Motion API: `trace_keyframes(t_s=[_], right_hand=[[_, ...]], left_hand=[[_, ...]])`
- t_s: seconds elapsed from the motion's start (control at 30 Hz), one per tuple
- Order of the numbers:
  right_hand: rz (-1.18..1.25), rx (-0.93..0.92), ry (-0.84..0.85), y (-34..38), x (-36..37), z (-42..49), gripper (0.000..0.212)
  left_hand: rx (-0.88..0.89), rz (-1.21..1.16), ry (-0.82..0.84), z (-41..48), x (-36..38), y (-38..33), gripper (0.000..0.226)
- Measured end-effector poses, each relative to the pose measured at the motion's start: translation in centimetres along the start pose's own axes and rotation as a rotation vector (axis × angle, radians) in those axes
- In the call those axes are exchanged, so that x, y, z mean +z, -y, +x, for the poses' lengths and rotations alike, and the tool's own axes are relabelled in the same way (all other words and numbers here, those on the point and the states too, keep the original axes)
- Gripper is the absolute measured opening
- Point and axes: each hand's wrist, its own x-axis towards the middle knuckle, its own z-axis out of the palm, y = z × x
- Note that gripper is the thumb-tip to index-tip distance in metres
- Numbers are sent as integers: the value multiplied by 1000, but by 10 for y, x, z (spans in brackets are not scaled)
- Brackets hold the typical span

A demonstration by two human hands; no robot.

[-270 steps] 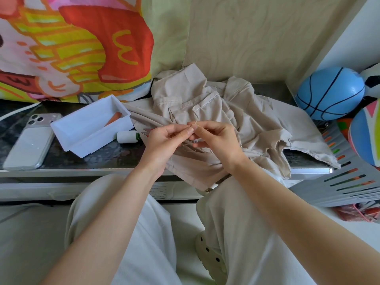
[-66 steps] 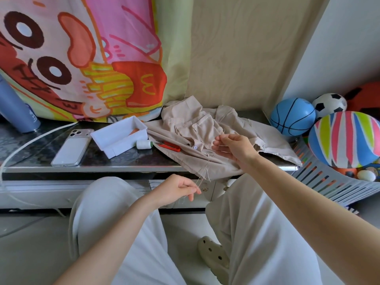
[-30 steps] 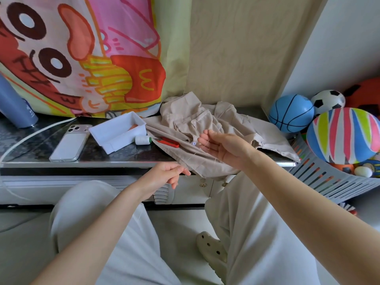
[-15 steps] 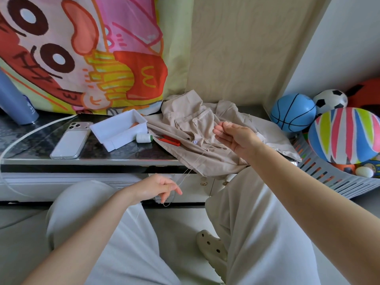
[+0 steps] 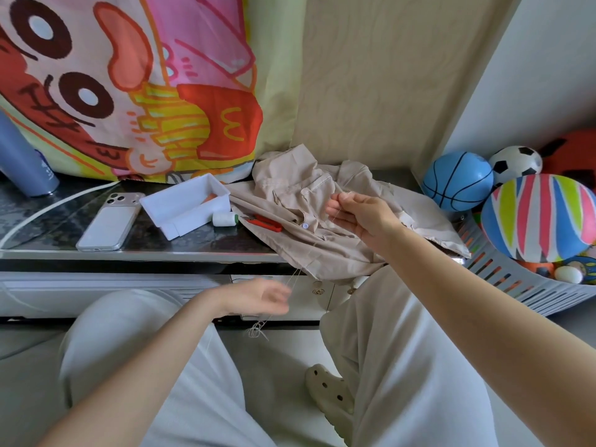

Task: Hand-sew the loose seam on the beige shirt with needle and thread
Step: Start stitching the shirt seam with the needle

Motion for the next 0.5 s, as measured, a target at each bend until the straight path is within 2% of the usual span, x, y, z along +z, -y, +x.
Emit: trace_keyframes(t_s=[0.1,0.23,0.5], right_hand=[[-158,-25,41,-6,7,-2,16],[-234,-63,62,-12,13,-3,14],[-220,-91,35,-11,9,-4,19]], left_hand=[[223,-335,-251,5,-1,-35,42],[382,-619,-384,16,-1,-74,34],[404,-685,-425,22,6,-88,19]])
